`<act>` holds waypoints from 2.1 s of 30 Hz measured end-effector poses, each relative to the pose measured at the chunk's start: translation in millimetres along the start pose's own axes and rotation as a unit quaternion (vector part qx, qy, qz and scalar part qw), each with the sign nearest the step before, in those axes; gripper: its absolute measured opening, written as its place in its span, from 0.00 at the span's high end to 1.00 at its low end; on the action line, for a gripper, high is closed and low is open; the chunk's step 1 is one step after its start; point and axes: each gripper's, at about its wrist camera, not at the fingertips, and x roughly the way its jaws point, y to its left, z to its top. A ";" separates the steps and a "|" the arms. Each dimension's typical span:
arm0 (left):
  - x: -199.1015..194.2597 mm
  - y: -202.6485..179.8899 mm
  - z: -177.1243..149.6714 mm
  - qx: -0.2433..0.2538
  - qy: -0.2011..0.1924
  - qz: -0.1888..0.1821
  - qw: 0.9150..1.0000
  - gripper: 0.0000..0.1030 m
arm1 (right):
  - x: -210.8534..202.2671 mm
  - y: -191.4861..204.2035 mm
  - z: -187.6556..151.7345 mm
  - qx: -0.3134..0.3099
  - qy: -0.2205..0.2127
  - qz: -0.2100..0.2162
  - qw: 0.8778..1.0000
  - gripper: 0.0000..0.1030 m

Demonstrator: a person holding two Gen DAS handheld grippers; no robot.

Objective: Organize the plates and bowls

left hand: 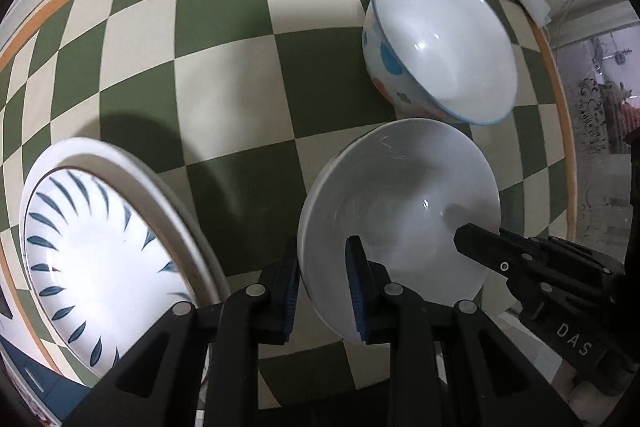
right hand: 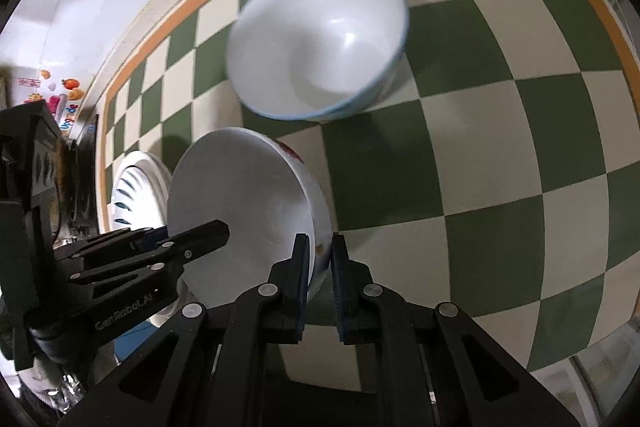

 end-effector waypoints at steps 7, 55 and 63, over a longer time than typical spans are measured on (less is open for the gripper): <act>11.4 -7.5 6.1 0.009 0.005 0.014 1.000 0.81 | 4.8 -11.8 6.2 0.007 0.004 -0.004 1.000 0.88; 5.8 -20.2 127.4 0.017 -0.018 -0.010 1.000 0.89 | -4.5 -43.1 109.3 0.087 -0.057 0.035 0.994 0.85; -53.8 -24.2 100.7 0.031 -0.055 -0.024 0.998 0.89 | -52.8 -19.4 91.4 0.054 -0.069 0.042 0.995 0.85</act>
